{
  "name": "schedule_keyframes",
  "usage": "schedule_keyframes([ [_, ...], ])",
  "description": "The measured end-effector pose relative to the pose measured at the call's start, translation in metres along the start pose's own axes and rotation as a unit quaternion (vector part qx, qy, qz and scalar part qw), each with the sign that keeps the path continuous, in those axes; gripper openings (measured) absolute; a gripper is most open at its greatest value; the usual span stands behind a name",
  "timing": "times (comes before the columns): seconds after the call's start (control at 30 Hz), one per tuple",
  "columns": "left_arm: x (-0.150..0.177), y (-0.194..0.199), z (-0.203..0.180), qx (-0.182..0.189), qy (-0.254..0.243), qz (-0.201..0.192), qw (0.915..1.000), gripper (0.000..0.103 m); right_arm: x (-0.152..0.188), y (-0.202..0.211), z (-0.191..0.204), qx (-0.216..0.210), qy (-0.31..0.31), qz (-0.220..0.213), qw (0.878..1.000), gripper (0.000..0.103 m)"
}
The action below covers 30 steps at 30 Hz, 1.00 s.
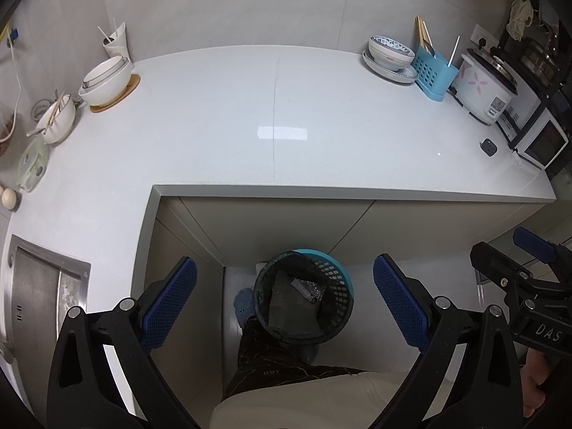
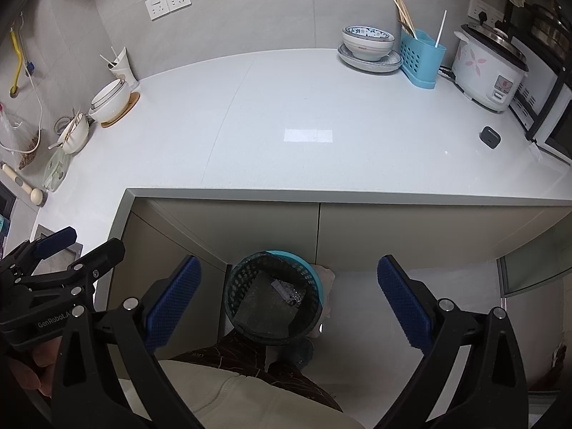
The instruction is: Collect trash
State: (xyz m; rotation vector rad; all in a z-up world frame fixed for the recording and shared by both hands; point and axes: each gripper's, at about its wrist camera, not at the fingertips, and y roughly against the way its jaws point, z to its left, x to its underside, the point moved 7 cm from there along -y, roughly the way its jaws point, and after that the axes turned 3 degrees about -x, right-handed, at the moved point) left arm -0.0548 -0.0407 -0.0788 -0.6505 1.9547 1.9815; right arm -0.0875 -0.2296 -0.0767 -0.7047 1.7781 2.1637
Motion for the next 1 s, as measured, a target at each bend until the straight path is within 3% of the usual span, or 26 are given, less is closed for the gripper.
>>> schedule_keyframes([
  [1.0, -0.0002, 0.001, 0.0014, -0.004, 0.007, 0.0, 1.0, 0.097, -0.0031, 0.0017, 0.005, -0.008, 0.006, -0.003, 1.0, 0.095],
])
